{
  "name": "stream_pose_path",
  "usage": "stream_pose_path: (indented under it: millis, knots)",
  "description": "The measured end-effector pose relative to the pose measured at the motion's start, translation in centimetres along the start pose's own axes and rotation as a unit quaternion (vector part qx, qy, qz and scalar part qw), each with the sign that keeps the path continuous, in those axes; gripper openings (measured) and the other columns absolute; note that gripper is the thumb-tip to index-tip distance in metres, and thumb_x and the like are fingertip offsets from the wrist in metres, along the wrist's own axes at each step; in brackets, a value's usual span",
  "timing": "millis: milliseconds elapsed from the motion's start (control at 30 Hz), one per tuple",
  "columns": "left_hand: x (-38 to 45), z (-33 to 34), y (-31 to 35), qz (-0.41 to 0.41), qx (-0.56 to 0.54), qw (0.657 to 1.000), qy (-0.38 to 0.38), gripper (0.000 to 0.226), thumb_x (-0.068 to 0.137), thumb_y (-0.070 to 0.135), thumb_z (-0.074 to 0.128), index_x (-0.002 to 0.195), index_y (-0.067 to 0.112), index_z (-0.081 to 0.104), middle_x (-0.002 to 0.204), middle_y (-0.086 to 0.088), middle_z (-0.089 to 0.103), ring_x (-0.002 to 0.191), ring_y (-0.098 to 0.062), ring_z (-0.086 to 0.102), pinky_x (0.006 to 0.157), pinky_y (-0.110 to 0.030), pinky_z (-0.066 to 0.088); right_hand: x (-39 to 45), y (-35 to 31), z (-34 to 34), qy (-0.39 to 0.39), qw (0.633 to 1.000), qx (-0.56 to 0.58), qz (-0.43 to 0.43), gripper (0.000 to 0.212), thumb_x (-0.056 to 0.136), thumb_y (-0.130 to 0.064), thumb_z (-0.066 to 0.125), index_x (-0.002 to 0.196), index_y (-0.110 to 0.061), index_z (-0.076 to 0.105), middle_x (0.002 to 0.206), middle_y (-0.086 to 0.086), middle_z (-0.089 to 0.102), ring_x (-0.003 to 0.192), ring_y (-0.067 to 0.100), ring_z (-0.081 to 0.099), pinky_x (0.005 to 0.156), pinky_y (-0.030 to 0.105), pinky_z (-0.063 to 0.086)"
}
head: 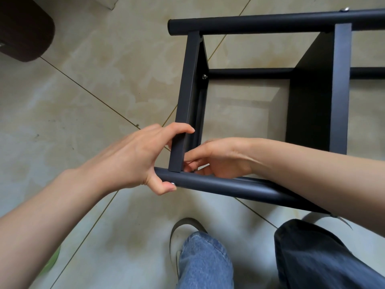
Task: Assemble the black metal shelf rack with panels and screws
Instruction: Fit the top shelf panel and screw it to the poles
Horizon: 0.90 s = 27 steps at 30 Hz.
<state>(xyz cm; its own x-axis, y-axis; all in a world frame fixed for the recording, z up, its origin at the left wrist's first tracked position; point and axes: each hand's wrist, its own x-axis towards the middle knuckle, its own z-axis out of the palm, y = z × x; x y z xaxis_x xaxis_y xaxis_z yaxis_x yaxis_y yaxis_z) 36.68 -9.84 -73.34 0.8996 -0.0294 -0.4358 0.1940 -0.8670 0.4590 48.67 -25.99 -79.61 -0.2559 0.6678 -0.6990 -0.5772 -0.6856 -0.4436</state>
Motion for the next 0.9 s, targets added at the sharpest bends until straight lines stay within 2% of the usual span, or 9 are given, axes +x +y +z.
stream_pose_path:
  millis: [67,167,300,400,533,633,733,800,900]
  knots:
    - [0.0,0.0,-0.1,0.003,0.001,1.000,0.001,0.098,0.044,0.063,0.064,0.133,0.058,0.023,0.099,0.016,0.049,0.096,-0.004,0.050,0.074,-0.035,0.051,-0.2,-0.2,-0.3,-0.006,1.000,0.012,0.008,0.008,0.091,-0.021,0.063,0.085,-0.016,0.065,0.075,-0.001,0.066,0.078,0.017,0.057,0.073,0.028,0.048]
    - [-0.1,0.0,-0.2,0.004,0.004,1.000,0.000,0.099,0.044,0.063,0.064,0.133,0.059,0.023,0.098,0.021,0.047,0.101,0.006,0.048,0.071,-0.025,0.044,0.2,0.0,0.1,-0.006,1.000,0.003,0.012,0.011,0.092,-0.018,0.062,0.082,-0.015,0.064,0.071,-0.001,0.062,0.075,0.015,0.055,0.076,0.029,0.045]
    - [0.0,0.0,0.0,-0.002,0.001,1.000,-0.005,0.100,0.043,0.063,0.065,0.133,0.059,0.022,0.103,0.017,0.050,0.094,-0.001,0.047,0.079,-0.035,0.051,0.3,0.2,0.4,-0.007,1.000,-0.013,0.005,0.016,0.093,-0.021,0.063,0.078,-0.016,0.065,0.066,-0.003,0.058,0.071,0.013,0.054,0.079,0.029,0.044]
    - [-0.1,-0.2,0.3,0.003,0.020,1.000,-0.006,0.099,0.044,0.064,0.063,0.133,0.058,0.021,0.100,0.023,0.046,0.093,0.002,0.042,0.075,-0.035,0.051,-0.1,0.1,0.1,-0.018,1.000,-0.001,0.006,0.013,0.092,-0.022,0.062,0.082,-0.016,0.067,0.070,-0.003,0.065,0.075,0.015,0.059,0.074,0.028,0.048]
    - [-0.1,-0.7,0.7,0.058,0.101,0.993,0.027,0.100,0.048,0.066,0.060,0.140,0.037,0.036,0.093,0.031,0.036,0.085,-0.001,0.032,0.068,-0.021,0.037,0.1,0.4,0.0,-0.016,1.000,0.004,-0.016,0.012,0.092,-0.016,0.061,0.081,-0.012,0.064,0.079,0.003,0.063,0.083,0.019,0.057,0.086,0.032,0.045]
    - [0.0,-0.9,0.7,0.088,0.179,0.977,0.072,0.101,0.050,0.070,0.058,0.140,0.026,0.046,0.110,0.012,0.036,0.102,-0.018,0.039,0.082,-0.033,0.038,0.2,0.4,0.1,-0.012,1.000,0.003,-0.017,0.019,0.094,-0.017,0.060,0.076,-0.013,0.066,0.068,0.000,0.062,0.072,0.015,0.057,0.074,0.027,0.047]
    - [0.1,-0.8,0.6,0.101,0.186,0.974,0.082,0.101,0.051,0.069,0.060,0.139,0.021,0.051,0.142,-0.009,0.030,0.140,-0.033,0.030,0.101,-0.042,0.038,0.2,0.6,0.2,-0.009,1.000,0.002,-0.019,0.022,0.095,-0.019,0.060,0.074,-0.014,0.066,0.061,-0.003,0.059,0.066,0.012,0.057,0.070,0.025,0.047]
    - [0.2,-0.9,0.7,0.093,0.180,0.977,0.061,0.102,0.051,0.069,0.060,0.141,0.023,0.046,0.163,-0.010,0.012,0.154,-0.027,0.009,0.115,-0.040,0.026,0.1,0.5,0.1,-0.012,1.000,-0.001,-0.020,0.021,0.095,-0.020,0.060,0.076,-0.014,0.067,0.063,-0.002,0.061,0.067,0.013,0.058,0.071,0.025,0.047]
    - [0.3,-1.1,0.9,0.083,0.167,0.982,0.024,0.104,0.053,0.070,0.057,0.144,0.026,0.035,0.169,-0.004,-0.002,0.153,-0.008,-0.001,0.123,-0.024,0.004,-0.1,0.1,0.1,-0.019,1.000,0.007,-0.018,0.012,0.094,-0.019,0.059,0.086,-0.013,0.065,0.076,0.001,0.065,0.075,0.016,0.059,0.074,0.028,0.048]
